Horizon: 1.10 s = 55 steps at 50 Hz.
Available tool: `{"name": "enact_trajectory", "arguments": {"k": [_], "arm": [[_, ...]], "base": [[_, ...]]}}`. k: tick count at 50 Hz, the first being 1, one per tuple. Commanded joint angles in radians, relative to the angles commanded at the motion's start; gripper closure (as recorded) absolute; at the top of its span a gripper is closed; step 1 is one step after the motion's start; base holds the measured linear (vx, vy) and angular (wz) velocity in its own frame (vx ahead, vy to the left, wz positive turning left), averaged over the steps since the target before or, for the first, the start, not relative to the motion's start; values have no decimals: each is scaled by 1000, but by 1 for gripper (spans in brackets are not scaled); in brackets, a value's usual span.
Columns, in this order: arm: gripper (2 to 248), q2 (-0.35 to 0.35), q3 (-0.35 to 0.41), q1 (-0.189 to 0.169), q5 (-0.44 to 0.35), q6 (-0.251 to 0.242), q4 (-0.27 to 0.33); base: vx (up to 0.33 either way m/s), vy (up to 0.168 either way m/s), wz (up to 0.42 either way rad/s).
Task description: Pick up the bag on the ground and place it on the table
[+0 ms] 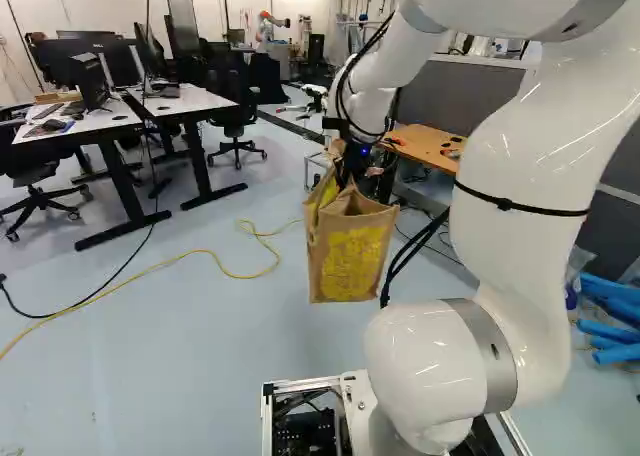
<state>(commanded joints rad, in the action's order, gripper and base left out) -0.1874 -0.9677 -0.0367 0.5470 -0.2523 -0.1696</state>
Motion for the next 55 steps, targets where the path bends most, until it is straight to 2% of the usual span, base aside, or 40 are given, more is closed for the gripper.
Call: {"name": "enact_trajectory", "arguments": {"k": [55], "arm": [[225, 128, -42, -3, 301, 0, 119]], "base": [[0, 0, 0]]}}
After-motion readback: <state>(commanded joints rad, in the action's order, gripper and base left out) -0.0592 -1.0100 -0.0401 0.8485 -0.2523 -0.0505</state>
